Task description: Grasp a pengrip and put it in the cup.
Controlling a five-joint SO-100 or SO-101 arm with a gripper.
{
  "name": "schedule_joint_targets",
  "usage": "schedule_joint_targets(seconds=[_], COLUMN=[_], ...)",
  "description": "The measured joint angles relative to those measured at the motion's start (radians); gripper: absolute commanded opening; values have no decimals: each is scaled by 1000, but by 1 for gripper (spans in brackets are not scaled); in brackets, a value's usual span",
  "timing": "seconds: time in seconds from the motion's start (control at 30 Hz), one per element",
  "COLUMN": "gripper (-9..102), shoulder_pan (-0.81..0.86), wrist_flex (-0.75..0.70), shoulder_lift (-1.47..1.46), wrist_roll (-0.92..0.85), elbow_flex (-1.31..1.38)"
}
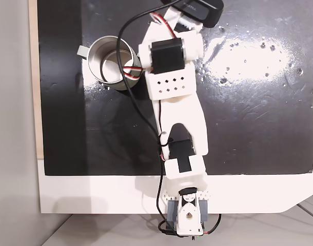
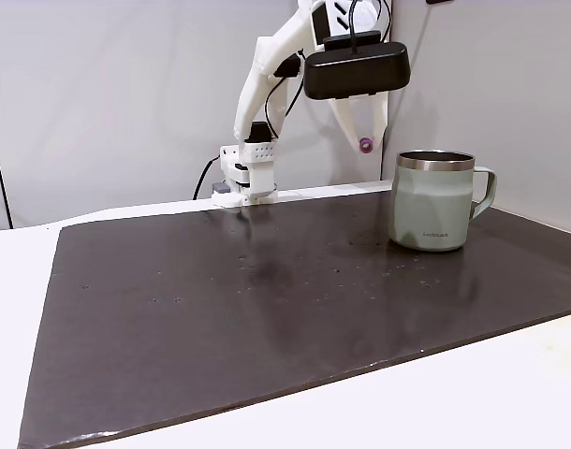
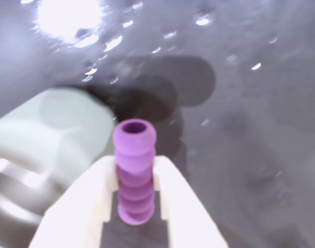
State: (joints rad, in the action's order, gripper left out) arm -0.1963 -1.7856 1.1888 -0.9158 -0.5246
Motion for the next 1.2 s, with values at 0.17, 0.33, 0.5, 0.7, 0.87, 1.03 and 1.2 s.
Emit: schedule_joint_targets(seconds=[0.17,0.33,0.5,0.7,0.87,1.03,1.2], gripper=[0,0,0,0,0,34,38], shoulder_pan=[-92,-132,-199,-273,-296,-308,-302], wrist_flex=[0,0,0,0,0,0,0], shoulder_lift=[54,49,-2,-112,-140,-163,-184], wrist_roll=[118,235,344,497,543,549,561], elbow_flex=[-11,-11,28,146,164,212,241])
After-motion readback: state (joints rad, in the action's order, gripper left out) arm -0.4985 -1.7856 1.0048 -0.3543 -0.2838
